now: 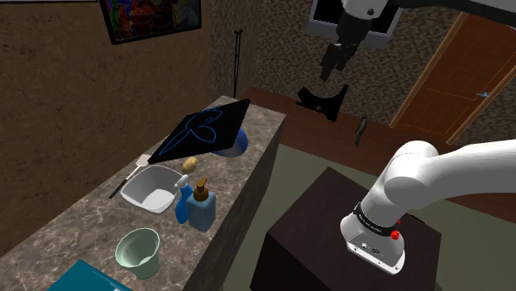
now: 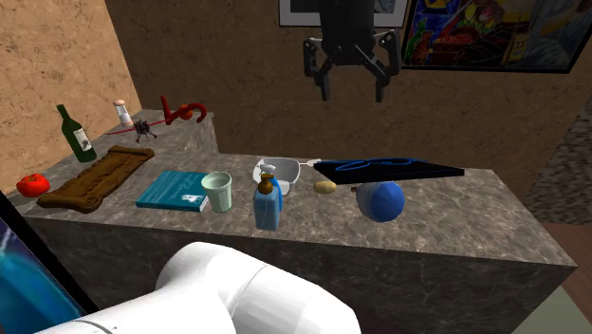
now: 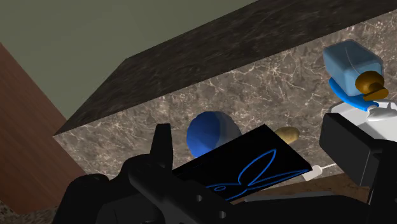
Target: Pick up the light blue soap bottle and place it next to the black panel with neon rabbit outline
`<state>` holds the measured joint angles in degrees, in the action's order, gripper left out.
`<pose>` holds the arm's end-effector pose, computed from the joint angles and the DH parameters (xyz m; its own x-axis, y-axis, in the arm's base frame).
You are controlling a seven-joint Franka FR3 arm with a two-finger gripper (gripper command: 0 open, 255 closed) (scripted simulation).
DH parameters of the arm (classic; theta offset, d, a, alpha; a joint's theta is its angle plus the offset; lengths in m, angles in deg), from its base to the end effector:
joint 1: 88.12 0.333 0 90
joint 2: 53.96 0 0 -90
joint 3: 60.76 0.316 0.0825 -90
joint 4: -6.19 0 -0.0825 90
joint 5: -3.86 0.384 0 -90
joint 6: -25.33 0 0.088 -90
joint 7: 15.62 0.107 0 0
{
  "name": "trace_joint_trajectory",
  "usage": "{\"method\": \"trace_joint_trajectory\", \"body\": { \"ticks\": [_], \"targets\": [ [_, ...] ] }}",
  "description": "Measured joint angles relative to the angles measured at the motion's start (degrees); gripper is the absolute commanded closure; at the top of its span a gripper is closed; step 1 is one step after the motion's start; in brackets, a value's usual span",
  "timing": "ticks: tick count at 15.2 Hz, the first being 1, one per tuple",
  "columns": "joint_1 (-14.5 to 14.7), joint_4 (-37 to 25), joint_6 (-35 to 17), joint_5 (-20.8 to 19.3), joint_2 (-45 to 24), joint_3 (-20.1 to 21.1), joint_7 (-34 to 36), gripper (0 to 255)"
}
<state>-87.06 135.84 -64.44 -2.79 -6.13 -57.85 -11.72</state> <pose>0.2912 0.0148 0.6496 0.9890 -0.0105 0.1476 -0.0317 -0.9893 0.1422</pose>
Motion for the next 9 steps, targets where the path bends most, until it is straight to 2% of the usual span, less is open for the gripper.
{"method": "trace_joint_trajectory", "body": {
  "ticks": [3, 9],
  "targets": [
    [0.3, 0.8, -1.4, 0.6, -1.0, 0.7, 0.9, 0],
    [1.8, 5.1, -9.7, 3.3, -6.4, 4.2, 5.0, 0]
  ]
}}
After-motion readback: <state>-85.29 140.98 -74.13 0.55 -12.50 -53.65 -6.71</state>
